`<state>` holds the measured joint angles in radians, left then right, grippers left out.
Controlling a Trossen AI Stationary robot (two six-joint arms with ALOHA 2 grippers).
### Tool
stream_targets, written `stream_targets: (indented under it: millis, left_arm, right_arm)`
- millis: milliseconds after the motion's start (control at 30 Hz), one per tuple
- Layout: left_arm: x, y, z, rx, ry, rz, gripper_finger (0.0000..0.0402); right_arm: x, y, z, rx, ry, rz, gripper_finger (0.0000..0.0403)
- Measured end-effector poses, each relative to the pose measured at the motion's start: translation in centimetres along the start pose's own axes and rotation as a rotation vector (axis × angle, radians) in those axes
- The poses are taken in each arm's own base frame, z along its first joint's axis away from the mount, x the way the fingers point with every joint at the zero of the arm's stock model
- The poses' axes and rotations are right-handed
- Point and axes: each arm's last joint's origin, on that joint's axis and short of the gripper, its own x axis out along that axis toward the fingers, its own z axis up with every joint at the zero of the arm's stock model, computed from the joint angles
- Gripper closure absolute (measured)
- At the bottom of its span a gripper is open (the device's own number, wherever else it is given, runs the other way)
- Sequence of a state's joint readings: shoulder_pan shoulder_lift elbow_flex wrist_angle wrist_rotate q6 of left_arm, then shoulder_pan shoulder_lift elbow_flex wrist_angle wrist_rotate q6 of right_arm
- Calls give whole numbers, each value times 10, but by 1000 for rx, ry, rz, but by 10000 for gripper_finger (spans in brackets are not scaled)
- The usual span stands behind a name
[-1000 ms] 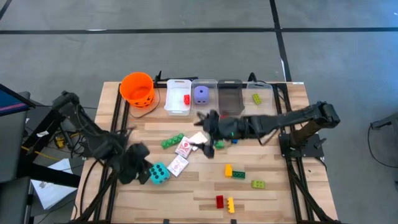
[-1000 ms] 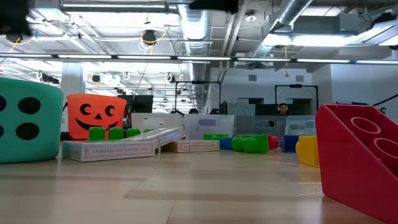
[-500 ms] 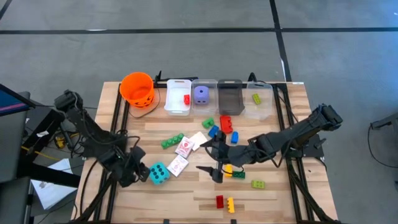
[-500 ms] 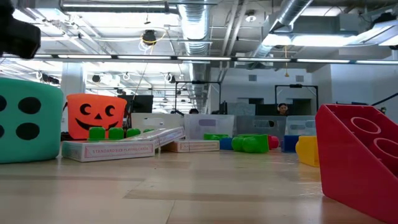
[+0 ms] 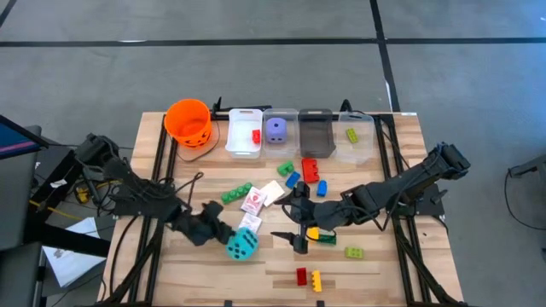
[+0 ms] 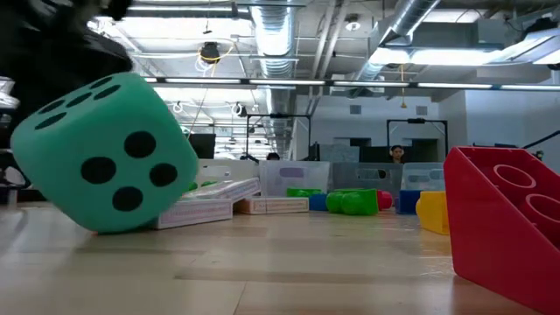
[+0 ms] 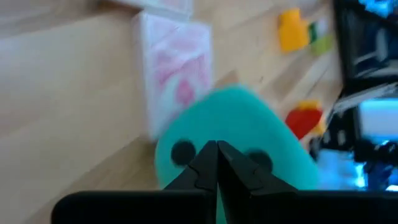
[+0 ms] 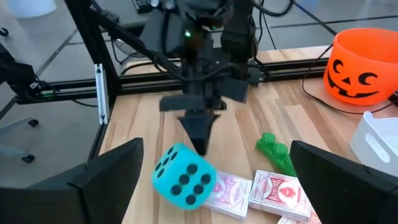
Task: Pick & Place Toys
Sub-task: Move the blue dice to the bottom center of the table, then move the red deck of cards to the middle left of the table
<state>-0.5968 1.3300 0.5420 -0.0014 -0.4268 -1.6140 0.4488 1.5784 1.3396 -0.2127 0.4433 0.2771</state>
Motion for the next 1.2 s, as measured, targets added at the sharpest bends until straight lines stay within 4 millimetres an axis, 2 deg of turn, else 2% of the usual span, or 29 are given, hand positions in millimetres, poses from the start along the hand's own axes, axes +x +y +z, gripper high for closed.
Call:
stream_targets:
  millis: [133,233,333,533,767,1000,1200]
  left_arm:
    - [22,-2,13,-54,-59,-21,401]
    - [30,-4,22,-76,-92,-51,401]
    - [31,-9,29,-44,-116,-98,401]
    - [17,-18,37,14,-131,-153,401]
    - [13,-18,36,51,-47,-157,402]
    - [26,-9,28,82,45,-91,402]
    - [45,4,20,76,86,-13,402]
  right_arm:
    - [0,-1,-3,-15,31,-7,7]
    - [0,-1,-6,-27,58,-11,7]
    - [0,-2,-8,-34,79,-1,7]
    - [-1,-2,-9,-36,91,3,7]
    - [0,-2,-9,-20,90,3,7]
    - [0,-2,-9,-2,91,1,7]
    - [1,-4,-8,2,90,-6,7]
